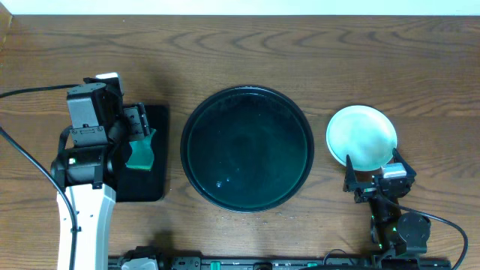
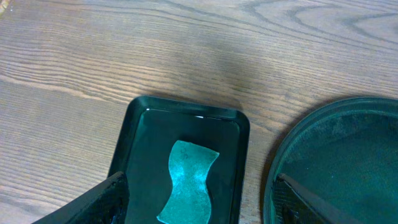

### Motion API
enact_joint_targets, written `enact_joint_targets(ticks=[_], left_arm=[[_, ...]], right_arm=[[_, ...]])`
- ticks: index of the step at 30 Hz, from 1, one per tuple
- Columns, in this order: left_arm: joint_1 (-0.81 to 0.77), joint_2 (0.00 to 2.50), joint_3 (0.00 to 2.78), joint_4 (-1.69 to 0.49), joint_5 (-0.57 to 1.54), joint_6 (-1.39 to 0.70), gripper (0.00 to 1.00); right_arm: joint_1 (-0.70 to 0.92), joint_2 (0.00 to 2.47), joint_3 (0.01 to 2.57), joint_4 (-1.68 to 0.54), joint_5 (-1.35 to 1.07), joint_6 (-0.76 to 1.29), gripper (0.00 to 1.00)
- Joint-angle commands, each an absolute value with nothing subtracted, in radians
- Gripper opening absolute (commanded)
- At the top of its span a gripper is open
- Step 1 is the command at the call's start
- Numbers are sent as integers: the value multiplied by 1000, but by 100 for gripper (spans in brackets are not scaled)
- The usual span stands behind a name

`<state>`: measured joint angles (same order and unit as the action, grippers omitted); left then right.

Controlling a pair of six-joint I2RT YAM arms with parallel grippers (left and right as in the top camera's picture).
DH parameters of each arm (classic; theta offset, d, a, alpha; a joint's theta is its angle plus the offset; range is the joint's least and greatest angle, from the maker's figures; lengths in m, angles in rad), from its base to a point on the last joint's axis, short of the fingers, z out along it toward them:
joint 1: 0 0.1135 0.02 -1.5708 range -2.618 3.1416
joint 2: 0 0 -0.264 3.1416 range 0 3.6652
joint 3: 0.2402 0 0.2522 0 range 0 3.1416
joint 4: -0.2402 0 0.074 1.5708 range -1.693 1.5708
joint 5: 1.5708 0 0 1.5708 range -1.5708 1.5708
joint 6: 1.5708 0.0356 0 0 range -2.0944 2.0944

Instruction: Clean dirty plates on tray and stack at the side

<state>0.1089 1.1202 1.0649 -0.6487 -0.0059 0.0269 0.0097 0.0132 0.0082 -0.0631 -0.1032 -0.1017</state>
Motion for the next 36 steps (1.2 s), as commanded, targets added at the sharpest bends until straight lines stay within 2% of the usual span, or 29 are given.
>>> enact_joint_targets(ticks=[1, 25, 32, 36], left_arm=[[113, 1123, 1070, -652, -8, 30, 74], [104, 1096, 1061, -653, -59, 31, 74], [34, 899, 942, -633, -87, 33, 74], [-9, 702, 750, -447, -87, 33, 74]], right_arm=[[20, 6, 6, -67, -90, -83, 99], [20, 6, 6, -67, -90, -83, 99], [20, 6, 6, -67, -90, -83, 99], [20, 6, 6, -67, -90, -83, 99]])
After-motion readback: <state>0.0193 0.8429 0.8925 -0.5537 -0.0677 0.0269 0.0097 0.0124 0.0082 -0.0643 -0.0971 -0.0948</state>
